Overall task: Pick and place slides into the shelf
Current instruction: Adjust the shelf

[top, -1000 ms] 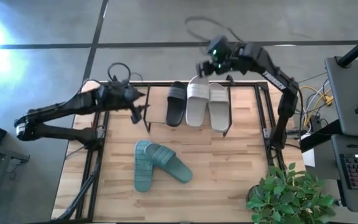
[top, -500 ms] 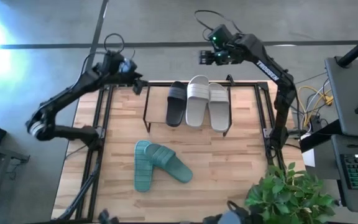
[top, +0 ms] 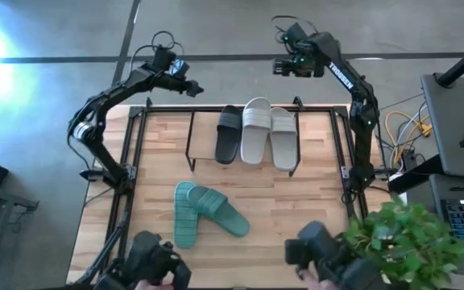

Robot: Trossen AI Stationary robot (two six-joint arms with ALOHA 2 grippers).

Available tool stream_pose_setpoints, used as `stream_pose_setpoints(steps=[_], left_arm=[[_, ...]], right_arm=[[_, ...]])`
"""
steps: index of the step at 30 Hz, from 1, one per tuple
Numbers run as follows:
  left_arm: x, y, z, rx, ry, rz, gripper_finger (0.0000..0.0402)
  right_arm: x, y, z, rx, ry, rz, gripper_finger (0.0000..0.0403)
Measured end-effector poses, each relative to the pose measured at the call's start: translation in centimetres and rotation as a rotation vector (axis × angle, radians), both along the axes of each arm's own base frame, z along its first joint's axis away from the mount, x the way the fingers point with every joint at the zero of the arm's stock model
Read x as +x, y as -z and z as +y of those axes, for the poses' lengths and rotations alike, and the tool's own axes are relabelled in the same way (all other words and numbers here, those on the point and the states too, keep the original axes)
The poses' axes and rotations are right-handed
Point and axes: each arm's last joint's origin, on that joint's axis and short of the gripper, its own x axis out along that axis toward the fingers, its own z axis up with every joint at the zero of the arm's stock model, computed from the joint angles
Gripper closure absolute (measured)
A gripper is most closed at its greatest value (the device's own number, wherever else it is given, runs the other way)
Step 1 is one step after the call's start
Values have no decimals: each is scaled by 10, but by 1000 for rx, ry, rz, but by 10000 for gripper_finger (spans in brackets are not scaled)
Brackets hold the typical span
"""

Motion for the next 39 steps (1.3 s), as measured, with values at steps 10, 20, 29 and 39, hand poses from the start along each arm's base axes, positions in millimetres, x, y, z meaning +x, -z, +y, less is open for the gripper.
stream_pose_setpoints(steps=[10, 20, 29, 39], left_arm=[[5, 45, 1, -190, 54, 58, 173], [2, 43, -27, -180, 106, 73, 173], [1, 45, -40, -177, 121, 76, 173], [18, 44, -54, -120, 148, 119, 173]], right_arm=[[-18, 46, -16, 246, -33, 179, 216], [8, 100, 14, 441, -153, 300, 216], [10, 80, 29, 392, -204, 273, 216], [29, 85, 49, 463, -290, 216, 216]])
